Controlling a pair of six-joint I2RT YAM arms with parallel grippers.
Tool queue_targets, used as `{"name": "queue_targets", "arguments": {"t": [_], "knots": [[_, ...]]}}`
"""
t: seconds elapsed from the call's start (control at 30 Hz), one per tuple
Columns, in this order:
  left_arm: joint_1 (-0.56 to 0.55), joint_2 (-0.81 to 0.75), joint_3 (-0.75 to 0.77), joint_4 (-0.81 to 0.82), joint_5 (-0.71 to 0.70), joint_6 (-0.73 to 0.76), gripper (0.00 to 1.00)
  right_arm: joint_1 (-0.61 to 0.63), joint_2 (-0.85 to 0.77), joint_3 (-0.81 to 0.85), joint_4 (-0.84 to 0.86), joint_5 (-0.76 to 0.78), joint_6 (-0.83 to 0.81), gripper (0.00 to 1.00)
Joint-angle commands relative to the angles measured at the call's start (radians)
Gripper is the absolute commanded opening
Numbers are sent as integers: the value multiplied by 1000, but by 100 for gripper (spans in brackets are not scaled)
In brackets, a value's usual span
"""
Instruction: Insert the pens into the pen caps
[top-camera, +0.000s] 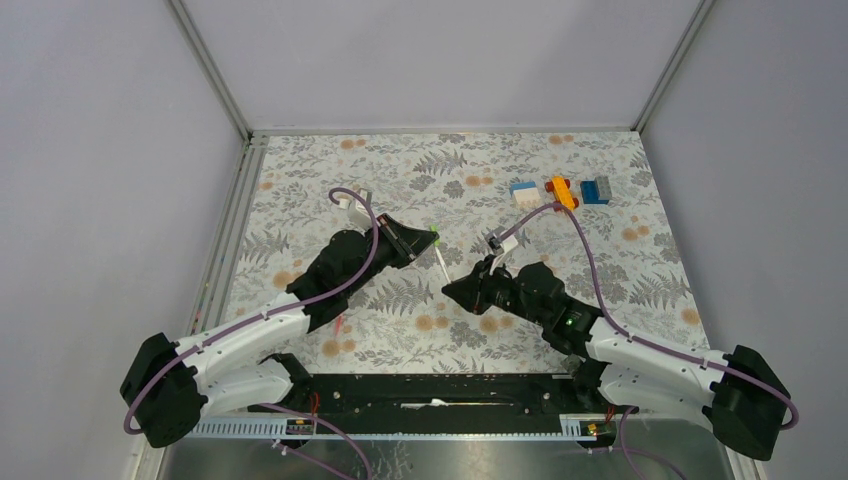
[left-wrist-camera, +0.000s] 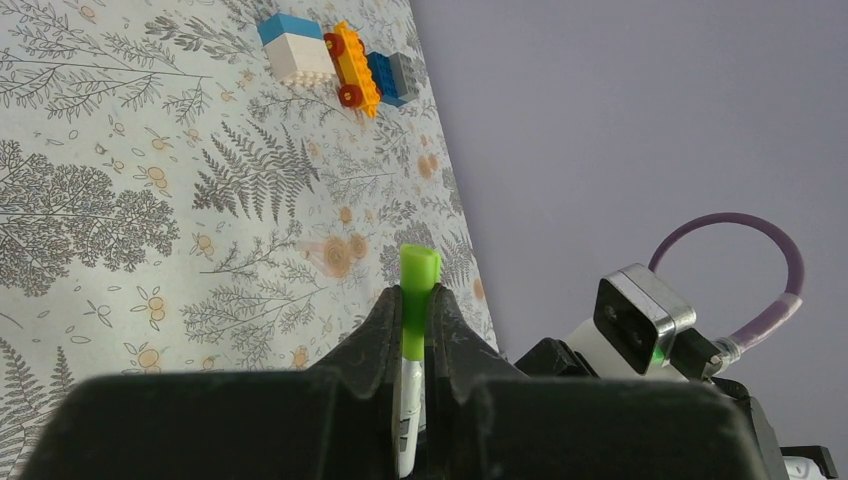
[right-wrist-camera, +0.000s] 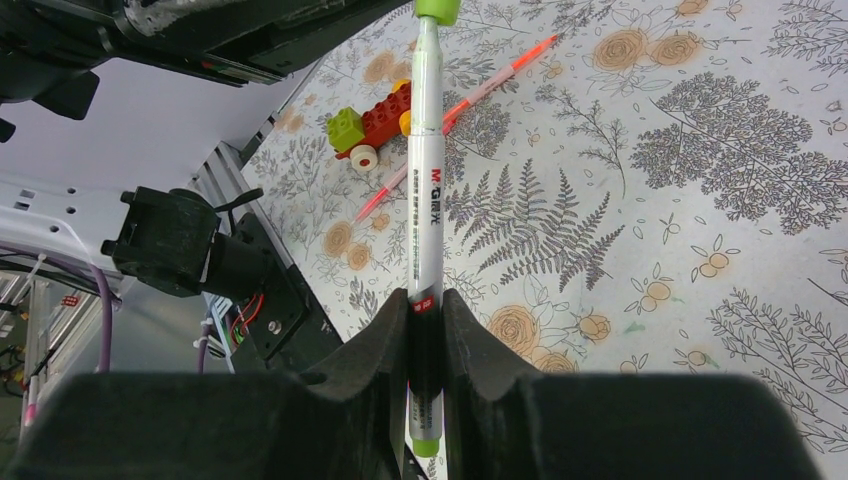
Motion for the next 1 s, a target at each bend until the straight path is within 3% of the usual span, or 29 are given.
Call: {"name": "queue_targets", "arguments": {"t": [0.0, 0.97], "knots": [[5, -9, -7, 60, 13, -7, 0, 3, 3, 58, 17, 27, -15, 0], [5, -12, -54, 69, 8, -1, 0, 3, 128, 217, -60, 153, 84, 0]]}}
